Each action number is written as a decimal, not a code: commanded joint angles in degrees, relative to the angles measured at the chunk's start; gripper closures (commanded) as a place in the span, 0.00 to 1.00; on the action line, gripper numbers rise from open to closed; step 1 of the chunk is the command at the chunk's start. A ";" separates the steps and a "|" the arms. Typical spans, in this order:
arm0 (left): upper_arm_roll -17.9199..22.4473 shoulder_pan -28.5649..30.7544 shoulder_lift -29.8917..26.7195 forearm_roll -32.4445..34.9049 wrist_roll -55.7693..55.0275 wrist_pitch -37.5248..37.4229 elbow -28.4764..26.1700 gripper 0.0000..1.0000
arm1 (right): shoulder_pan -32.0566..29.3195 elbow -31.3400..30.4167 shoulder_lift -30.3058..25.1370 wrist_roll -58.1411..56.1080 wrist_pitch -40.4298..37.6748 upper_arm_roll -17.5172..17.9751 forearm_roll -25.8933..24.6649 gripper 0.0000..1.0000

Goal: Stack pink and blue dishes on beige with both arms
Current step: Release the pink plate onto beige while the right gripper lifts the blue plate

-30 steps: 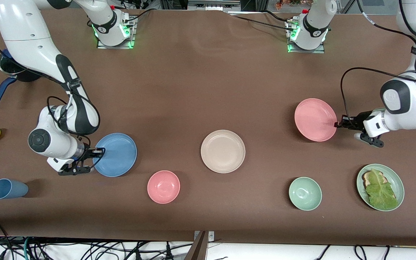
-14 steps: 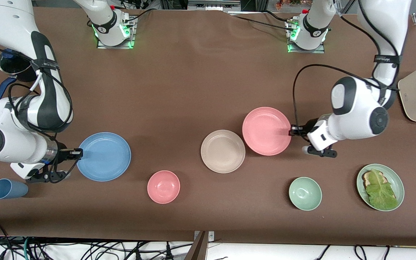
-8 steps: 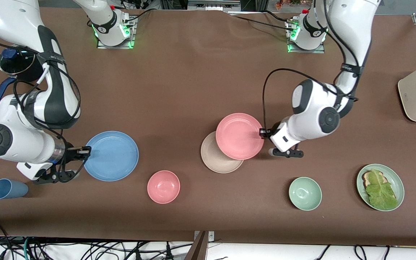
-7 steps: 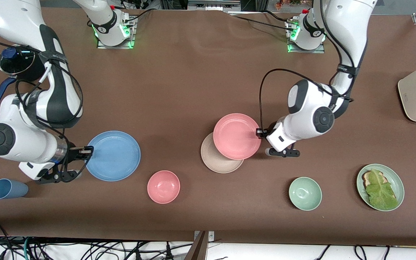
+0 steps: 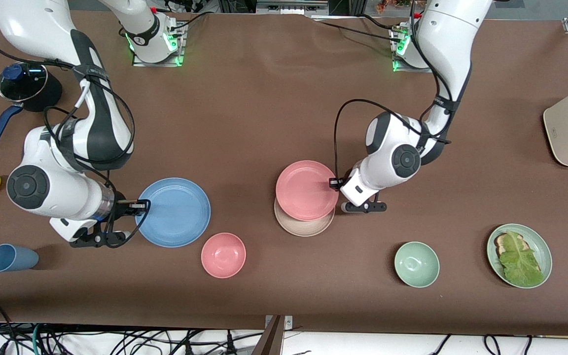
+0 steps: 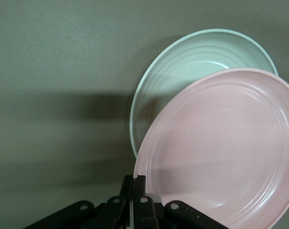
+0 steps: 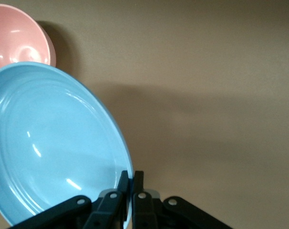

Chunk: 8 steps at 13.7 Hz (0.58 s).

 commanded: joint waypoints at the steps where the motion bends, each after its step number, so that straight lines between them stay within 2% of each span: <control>1: 0.69 -0.91 2.90 -1.72 -2.25 -0.05 4.30 1.00 | 0.67 1.96 0.50 2.69 -1.64 0.10 1.01 1.00; 7: 0.87 -0.74 5.45 -1.63 -2.79 0.30 6.50 1.00 | 1.64 1.87 0.50 5.50 -1.64 0.10 1.10 1.00; 8: 0.87 -0.65 5.71 -1.63 -2.70 0.39 6.68 0.91 | 1.90 1.87 0.50 6.29 -1.64 0.10 1.10 1.00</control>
